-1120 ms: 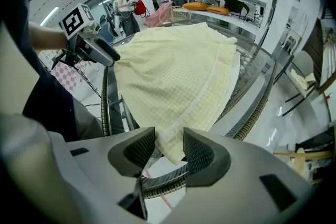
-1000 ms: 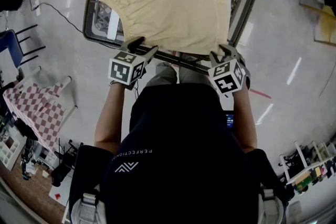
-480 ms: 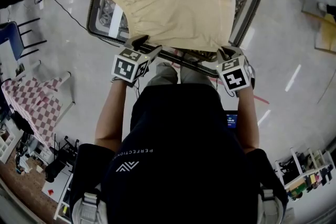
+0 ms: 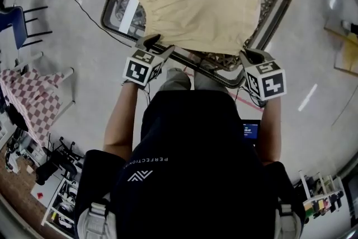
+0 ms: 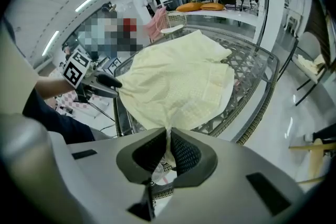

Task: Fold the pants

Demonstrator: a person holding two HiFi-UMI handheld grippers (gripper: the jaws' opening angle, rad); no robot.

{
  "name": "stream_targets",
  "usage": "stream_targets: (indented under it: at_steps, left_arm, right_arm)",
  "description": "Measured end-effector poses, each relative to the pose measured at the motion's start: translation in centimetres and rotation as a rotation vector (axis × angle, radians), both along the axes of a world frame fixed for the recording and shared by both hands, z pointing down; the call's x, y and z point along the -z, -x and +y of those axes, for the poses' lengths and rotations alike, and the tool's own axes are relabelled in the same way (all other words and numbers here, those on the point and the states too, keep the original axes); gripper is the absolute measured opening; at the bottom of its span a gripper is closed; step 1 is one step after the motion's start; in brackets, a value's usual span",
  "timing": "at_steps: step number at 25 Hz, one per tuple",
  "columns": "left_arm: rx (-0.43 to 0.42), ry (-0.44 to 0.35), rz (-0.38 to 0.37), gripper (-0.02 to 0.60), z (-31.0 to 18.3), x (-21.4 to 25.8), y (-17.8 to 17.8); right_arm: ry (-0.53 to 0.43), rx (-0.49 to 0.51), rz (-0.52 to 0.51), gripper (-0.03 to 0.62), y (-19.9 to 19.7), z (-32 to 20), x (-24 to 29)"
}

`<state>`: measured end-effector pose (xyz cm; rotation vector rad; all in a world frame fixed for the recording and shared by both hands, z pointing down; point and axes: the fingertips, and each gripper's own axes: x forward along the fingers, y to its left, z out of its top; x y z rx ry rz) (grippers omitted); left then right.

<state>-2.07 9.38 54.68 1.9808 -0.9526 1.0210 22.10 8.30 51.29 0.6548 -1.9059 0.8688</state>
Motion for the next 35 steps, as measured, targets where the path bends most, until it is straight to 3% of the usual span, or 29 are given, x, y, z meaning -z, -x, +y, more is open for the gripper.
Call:
stream_targets:
  at_steps: [5, 12, 23, 26, 35]
  left_arm:
    - [-0.009, -0.002, -0.032, 0.250, -0.3, -0.4, 0.3]
    - [-0.017, 0.001, -0.056, 0.249, -0.5, -0.8, 0.6]
    - [-0.115, 0.018, -0.111, 0.087, -1.7, -1.5, 1.6]
    - [-0.126, 0.046, -0.080, 0.030, -2.1, -1.4, 1.7]
    - [-0.150, 0.097, 0.059, 0.021, -3.6, 3.4, 1.1]
  right_arm:
    - [0.024, -0.010, -0.055, 0.049, 0.3, -2.0, 1.1]
    - [0.006, 0.051, -0.016, 0.049, 0.3, -4.0, 2.1]
    - [0.035, -0.011, 0.004, 0.049, 0.3, -6.0, 2.8]
    - [0.040, -0.030, 0.018, 0.049, 0.4, -6.4, 2.7]
    - [-0.019, -0.076, 0.097, 0.049, -0.3, -9.5, 3.6]
